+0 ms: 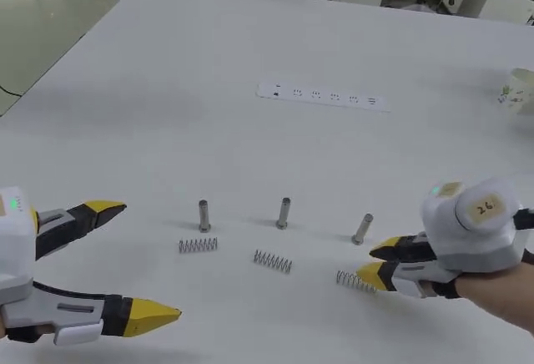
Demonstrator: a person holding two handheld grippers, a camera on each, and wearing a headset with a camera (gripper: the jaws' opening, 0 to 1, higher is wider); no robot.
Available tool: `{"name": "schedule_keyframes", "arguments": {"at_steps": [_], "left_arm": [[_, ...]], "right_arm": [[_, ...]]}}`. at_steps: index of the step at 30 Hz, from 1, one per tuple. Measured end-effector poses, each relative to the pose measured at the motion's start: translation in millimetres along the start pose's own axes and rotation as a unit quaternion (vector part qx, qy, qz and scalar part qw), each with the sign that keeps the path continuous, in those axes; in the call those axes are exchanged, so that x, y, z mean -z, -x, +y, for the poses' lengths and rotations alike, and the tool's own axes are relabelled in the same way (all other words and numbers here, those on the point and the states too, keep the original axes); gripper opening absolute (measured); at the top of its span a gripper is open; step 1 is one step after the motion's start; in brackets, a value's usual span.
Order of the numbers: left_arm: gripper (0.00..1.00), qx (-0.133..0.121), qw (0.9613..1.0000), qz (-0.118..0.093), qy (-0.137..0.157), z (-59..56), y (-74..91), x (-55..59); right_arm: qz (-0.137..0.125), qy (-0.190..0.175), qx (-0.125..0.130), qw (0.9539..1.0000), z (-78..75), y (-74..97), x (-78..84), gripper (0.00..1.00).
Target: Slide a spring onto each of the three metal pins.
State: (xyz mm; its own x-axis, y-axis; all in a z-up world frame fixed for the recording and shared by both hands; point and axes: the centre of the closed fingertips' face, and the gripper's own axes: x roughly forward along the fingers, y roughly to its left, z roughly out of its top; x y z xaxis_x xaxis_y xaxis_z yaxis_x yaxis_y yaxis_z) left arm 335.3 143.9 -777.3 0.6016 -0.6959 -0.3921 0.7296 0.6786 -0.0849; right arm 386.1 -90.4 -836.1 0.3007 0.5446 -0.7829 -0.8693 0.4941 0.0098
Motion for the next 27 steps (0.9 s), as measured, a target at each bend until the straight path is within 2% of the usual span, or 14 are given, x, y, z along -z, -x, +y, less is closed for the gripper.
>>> {"name": "schedule_keyframes", "arguments": {"at_steps": [3,7,11,14,18,22,27], "left_arm": [[0.97,0.0,1.0,0.0,0.0,0.1,0.6,0.3],[0.98,0.002,1.0,0.0,0.005,-0.3,1.7,0.9],[0.98,0.001,1.0,0.003,0.005,-0.4,2.7,3.3],[0.98,0.002,1.0,0.003,0.005,-1.4,2.7,3.6],[0.98,0.001,1.0,0.003,0.005,-1.9,2.9,3.7],[0.98,-0.001,1.0,0.003,0.005,-0.8,4.0,4.2],[0.98,-0.002,1.0,0.005,0.006,-0.8,4.7,5.7]], "right_arm": [[0.005,0.019,-0.002,0.9998,2.8,-1.4,0.4,0.2],[0.001,0.044,-0.022,0.9988,12.3,-1.4,-1.3,0.2],[0.014,0.076,-0.021,0.9968,13.1,-2.4,2.0,0.2],[0.027,0.105,-0.024,0.9938,14.3,-3.9,6.7,0.2],[0.044,0.156,-0.033,0.9862,17.9,-5.1,12.5,0.19],[0.053,0.173,-0.036,0.9829,17.8,-7.1,15.8,0.18],[0.057,0.183,-0.035,0.9809,14.5,-8.9,17.3,0.16]]}}
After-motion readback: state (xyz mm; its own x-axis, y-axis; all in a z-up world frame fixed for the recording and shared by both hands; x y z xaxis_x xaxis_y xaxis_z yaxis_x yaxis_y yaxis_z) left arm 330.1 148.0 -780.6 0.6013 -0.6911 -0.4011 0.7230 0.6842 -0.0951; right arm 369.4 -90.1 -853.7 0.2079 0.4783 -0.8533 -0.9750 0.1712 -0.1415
